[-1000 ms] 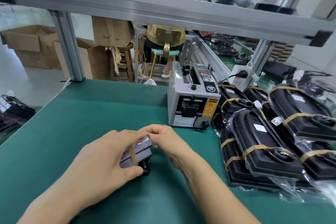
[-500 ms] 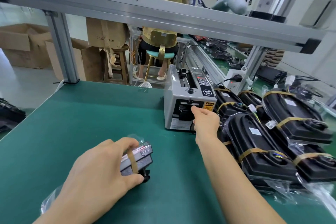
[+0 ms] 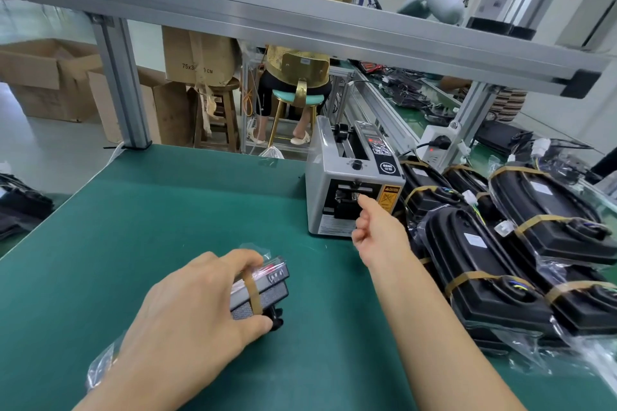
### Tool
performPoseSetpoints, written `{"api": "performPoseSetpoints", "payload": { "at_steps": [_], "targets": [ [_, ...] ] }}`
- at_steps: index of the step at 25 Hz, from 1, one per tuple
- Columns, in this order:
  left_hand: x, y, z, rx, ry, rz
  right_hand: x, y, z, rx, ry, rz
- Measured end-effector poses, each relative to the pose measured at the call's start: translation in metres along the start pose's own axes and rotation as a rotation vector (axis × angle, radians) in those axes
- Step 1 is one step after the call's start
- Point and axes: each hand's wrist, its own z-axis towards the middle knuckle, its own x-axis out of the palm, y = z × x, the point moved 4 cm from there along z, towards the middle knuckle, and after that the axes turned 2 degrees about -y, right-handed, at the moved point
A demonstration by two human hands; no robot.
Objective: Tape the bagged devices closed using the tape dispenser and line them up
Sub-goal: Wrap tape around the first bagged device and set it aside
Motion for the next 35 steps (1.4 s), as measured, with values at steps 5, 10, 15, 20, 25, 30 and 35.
{"api": "performPoseSetpoints", "payload": {
  "at_steps": [5,10,15,20,25,30,35],
  "targets": [
    [0.000,-0.001,-0.002,-0.018,-0.044,-0.041,-0.017,-0.012,-0.065,0.039,0.383,-0.146],
    [-0.001,-0.007,-0.006,-0.046,-0.114,-0.048,-0.005,-0.025,-0.126,-0.159,0.489,-0.373],
    [0.000,-0.007,-0.007,-0.085,-0.157,-0.005,-0.003,-0.047,-0.130,-0.199,0.447,-0.348],
    [-0.001,-0.008,-0.006,-0.087,-0.161,0.000,0.001,-0.053,-0.125,-0.186,0.417,-0.307],
    [-0.001,-0.008,-0.006,-0.091,-0.159,-0.010,0.004,-0.056,-0.124,-0.191,0.401,-0.324],
    [-0.002,-0.010,-0.008,-0.068,-0.159,-0.015,0.004,-0.058,-0.126,-0.248,0.349,-0.321],
    [-0.002,-0.011,-0.010,-0.033,-0.163,-0.035,0.004,-0.059,-0.129,-0.351,0.302,-0.345]
  ]
}}
